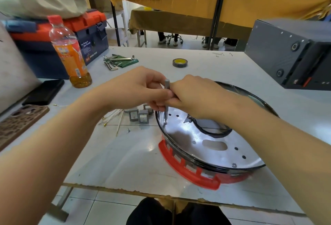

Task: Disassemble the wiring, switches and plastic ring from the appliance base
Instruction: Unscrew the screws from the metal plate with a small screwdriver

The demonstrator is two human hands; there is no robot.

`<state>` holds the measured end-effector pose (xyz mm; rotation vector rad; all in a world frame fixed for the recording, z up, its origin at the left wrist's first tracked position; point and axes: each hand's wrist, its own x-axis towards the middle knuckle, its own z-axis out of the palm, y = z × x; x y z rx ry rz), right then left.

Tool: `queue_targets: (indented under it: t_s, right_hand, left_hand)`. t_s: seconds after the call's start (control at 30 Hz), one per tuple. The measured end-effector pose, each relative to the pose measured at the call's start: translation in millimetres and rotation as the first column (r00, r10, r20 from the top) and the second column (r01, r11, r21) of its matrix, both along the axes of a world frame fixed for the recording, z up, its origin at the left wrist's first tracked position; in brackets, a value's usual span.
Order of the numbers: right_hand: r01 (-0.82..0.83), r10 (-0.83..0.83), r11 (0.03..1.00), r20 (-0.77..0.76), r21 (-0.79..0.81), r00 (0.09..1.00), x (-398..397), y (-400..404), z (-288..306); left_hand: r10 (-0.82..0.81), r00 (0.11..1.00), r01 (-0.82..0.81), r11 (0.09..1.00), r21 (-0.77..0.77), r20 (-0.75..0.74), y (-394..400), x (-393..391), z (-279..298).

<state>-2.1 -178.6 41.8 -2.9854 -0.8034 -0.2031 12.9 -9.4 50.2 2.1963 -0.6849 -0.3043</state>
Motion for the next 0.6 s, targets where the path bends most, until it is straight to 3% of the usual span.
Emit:
queue_targets:
  t_s: [0.13, 0.27, 0.4, 0.53, 0.6]
  right_hand:
    - [-0.018, 0.026, 0.998, -0.157, 0.057, 0.987, -3, -13, -12]
    - [-0.103, 0.104, 0.994, -0.335, 0.02, 0.936, -8, -26, -27]
    - [-0.111, 0.062, 0.985, -0.336, -0.129, 0.94, -12, -32, -43]
    - [-0.139, 0.093, 0.985, -0.362, -0.101, 0.928, -15, -33, -52]
    - [-0.155, 0.104, 0.981, -0.359, -0.115, 0.928, -15, -34, -53]
  left_hand:
    - [0.03, 0.997, -0.035, 0.997, 0.071, 0.071, -3, -4, 6]
    - [-0.092, 0.98, 0.031, 0.945, 0.327, 0.175, -5, -2, 21]
    - [-0.345, 0.898, 0.093, 0.756, 0.648, 0.274, -16, 2, 31]
    - [-0.538, 0.82, 0.161, 0.548, 0.821, 0.198, -29, 5, 31]
    - [-0.567, 0.802, 0.157, 0.507, 0.847, 0.191, -33, 8, 31]
